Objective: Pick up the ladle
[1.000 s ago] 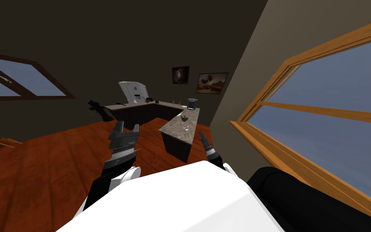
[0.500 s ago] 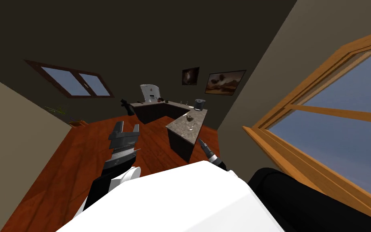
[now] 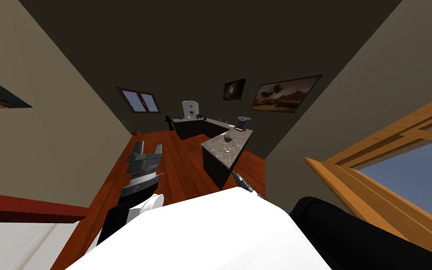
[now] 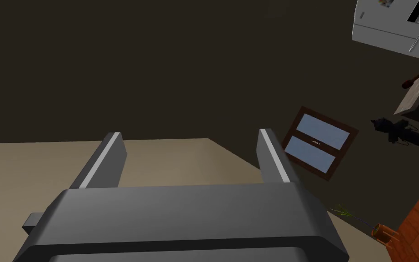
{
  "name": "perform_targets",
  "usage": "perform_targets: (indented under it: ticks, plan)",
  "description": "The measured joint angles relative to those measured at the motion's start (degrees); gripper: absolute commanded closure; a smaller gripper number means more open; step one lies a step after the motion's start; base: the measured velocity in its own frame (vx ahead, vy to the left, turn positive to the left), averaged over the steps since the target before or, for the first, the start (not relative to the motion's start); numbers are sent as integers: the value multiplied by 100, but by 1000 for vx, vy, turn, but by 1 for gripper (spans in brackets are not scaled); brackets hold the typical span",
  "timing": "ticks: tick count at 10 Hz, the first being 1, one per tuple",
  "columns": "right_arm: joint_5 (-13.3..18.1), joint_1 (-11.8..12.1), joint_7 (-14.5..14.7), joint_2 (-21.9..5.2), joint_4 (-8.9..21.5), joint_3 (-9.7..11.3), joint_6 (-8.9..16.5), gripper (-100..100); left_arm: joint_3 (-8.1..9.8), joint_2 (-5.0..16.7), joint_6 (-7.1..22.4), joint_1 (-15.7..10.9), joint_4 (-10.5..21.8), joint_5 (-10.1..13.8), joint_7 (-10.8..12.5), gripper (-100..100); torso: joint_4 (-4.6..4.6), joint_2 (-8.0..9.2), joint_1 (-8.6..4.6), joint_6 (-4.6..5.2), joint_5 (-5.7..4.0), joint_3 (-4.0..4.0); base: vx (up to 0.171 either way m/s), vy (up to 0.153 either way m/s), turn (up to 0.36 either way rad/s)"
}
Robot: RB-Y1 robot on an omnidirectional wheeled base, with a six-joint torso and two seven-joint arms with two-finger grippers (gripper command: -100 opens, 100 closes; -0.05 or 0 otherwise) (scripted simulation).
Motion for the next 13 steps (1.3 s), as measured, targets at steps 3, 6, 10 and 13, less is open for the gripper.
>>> perform_targets:
  ticks: [3,6,10,13]
  plan:
    - [370,441,-57,-354,432,-96,-84,-100,0,0,0,0,0,0,0,0,-2,-5,-6,-1,0,-4,-59,-49,428]
    - [721,960,-153,-662,527,-138,23,-100,1,0,0,1,0,0,0,0,-1,-8,0,2,0,-5,-70,-40,399]
    - [1313,1533,-280,-1064,851,-154,204,-100,1,1,0,1,0,0,0,0,-2,-16,-6,1,-2,-9,-59,-40,439]
    - [1744,1901,-396,-1405,1294,-237,218,-100,1,1,0,1,0,0,0,0,-5,-21,-10,1,-1,-12,-50,-34,388]
